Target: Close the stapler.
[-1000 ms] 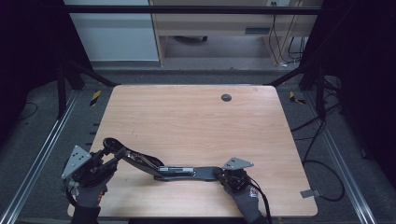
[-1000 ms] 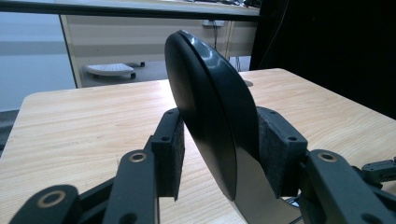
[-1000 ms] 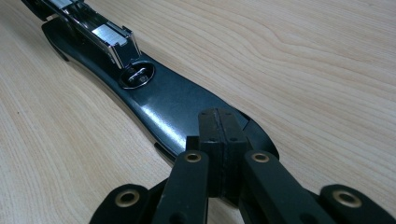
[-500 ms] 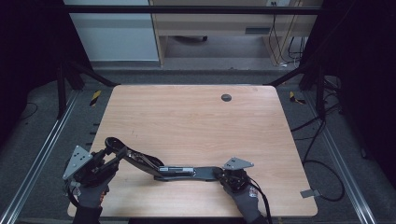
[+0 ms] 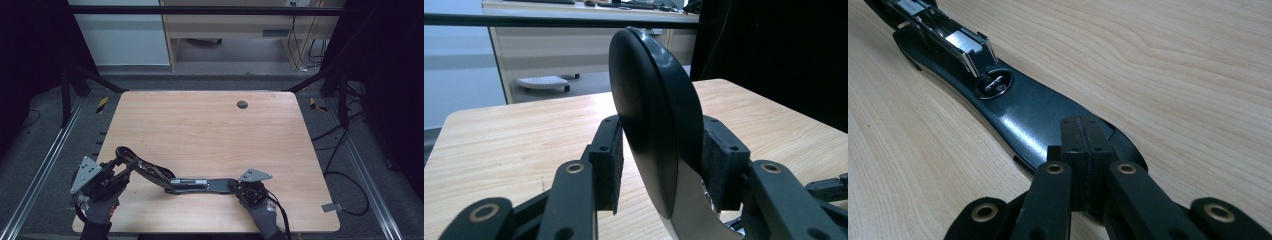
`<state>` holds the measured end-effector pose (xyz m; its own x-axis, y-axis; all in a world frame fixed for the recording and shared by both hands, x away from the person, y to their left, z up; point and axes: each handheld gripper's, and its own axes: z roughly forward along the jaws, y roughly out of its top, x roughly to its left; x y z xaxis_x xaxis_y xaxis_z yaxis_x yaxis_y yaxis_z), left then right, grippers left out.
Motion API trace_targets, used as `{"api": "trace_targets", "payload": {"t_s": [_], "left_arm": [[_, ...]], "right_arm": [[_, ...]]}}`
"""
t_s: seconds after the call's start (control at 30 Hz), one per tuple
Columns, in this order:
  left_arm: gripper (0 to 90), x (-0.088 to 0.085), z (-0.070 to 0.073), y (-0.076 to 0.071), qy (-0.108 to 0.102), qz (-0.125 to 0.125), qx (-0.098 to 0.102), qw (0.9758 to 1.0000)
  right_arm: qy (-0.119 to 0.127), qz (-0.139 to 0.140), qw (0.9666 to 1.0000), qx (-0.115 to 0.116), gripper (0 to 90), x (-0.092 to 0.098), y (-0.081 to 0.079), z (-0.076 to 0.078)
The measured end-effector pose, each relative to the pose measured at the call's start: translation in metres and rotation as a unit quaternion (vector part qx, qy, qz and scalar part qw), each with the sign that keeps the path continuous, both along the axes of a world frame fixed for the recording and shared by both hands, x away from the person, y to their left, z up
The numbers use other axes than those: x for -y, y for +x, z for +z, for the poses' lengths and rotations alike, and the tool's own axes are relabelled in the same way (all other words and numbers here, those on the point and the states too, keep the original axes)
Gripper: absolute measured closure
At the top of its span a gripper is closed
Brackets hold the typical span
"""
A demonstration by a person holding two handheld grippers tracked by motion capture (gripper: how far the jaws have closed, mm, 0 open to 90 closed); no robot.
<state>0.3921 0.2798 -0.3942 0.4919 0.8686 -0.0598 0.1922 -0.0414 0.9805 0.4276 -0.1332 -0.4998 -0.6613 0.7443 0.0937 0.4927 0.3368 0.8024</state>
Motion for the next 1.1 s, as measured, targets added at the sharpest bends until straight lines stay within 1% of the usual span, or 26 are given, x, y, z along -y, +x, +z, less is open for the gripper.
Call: {"api": "trace_targets", "payload": {"t_s": [0.27,0.37,0.8,0.97,1.1], "left_arm": [[56.3,0.007,0.003,-0.001,0.002,-0.002,0.005,1.0],[56.6,0.01,0.004,-0.001,0.006,-0.005,0.008,0.9999],[57.3,0.02,0.007,-0.001,0.009,-0.009,0.015,0.9998],[57.6,0.026,0.01,0.0,0.016,-0.013,0.019,0.9996],[57.8,0.028,0.01,0.0,0.017,-0.014,0.019,0.9996]], "right_arm": [[0.0,-0.002,1.0,-0.003,90.0,-0.001,0.0,0.0],[0.0,-0.002,1.0,-0.002,90.0,-0.001,0.0,0.0],[-0.002,-0.001,1.0,0.0,90.0,-0.001,-0.001,0.0],[-0.001,-0.002,1.0,0.0,90.0,-0.001,-0.001,0.0],[-0.002,-0.002,1.0,0.001,90.0,-0.001,-0.001,0.0]]}}
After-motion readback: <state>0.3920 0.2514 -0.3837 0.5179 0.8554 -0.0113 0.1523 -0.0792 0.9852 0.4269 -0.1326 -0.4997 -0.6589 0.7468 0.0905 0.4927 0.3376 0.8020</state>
